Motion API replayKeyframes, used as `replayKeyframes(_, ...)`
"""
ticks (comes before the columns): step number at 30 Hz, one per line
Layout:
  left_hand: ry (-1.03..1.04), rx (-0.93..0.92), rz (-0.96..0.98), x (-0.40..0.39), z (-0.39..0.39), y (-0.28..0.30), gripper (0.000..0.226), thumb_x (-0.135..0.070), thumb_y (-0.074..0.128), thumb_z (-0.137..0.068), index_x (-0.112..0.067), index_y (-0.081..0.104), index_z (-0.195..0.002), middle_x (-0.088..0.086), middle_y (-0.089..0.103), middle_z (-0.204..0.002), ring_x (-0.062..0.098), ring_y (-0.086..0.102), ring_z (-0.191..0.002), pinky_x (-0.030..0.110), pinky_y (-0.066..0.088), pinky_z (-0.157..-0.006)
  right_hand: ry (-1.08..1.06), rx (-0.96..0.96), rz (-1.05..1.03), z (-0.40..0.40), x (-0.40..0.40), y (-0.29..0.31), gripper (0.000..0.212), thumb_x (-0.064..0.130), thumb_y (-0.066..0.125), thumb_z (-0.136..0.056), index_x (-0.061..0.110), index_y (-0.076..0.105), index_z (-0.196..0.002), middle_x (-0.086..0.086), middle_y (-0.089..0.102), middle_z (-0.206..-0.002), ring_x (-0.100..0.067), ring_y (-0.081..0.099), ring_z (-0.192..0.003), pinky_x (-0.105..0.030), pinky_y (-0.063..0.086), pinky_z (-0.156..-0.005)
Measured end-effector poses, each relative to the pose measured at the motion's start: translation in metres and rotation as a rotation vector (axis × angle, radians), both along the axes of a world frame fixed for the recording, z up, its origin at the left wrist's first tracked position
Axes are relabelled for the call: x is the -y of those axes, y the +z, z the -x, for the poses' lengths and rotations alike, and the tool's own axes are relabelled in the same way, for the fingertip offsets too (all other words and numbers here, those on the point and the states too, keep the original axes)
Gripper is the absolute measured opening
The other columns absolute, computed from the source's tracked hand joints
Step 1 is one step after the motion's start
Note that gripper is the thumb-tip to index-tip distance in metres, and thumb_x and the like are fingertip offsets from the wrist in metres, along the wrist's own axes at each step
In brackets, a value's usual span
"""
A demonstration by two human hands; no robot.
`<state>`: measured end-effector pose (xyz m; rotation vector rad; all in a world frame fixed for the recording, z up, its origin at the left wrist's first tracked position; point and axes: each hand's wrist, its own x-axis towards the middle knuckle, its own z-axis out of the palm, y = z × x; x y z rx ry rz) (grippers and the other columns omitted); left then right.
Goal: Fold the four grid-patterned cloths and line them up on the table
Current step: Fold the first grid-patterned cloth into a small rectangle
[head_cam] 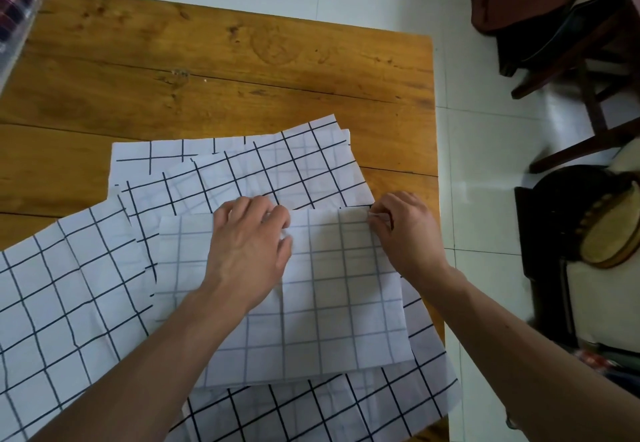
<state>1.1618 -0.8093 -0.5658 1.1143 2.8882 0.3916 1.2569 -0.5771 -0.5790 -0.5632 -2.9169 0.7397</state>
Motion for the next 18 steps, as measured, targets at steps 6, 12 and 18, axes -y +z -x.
replayKeyframes(6, 0.020, 0.030, 0.049, 0.004, -0.001, -0.003, 0.018, -0.029, 0.071, -0.079, -0.020, 0.063, -0.093, -0.002, 0.057, -0.098, 0.024, 0.052, -0.096, 0.039, 0.037, -0.090, -0.185, 0.114, 0.104, 0.001, -0.005, 0.003, 0.034, 0.031, 0.076, -0.083, 0.022, 0.059, -0.111, 0.007, 0.059, -0.099, -0.013, 0.055, -0.087, -0.027, 0.051, -0.075)
replayKeyframes(12, 0.042, 0.082, 0.099, 0.003, -0.001, -0.003, 0.033, -0.033, 0.080, -0.072, -0.018, 0.067, -0.098, -0.001, 0.059, -0.102, 0.025, 0.054, -0.102, 0.042, 0.038, -0.092, -0.219, 0.144, 0.078, -0.001, -0.008, 0.005, 0.044, 0.044, 0.077, -0.080, 0.026, 0.055, -0.112, 0.007, 0.053, -0.110, -0.014, 0.051, -0.097, -0.029, 0.051, -0.080)
replayKeyframes(18, 0.037, 0.069, 0.091, 0.005, -0.002, -0.002, 0.029, -0.035, 0.078, -0.076, -0.018, 0.070, -0.098, 0.005, 0.056, -0.130, 0.029, 0.047, -0.124, 0.047, 0.037, -0.096, 0.040, -0.055, -0.167, -0.001, 0.004, 0.001, 0.007, 0.016, 0.076, -0.084, 0.015, 0.071, -0.089, 0.001, 0.062, -0.094, -0.015, 0.050, -0.089, -0.032, 0.045, -0.073)
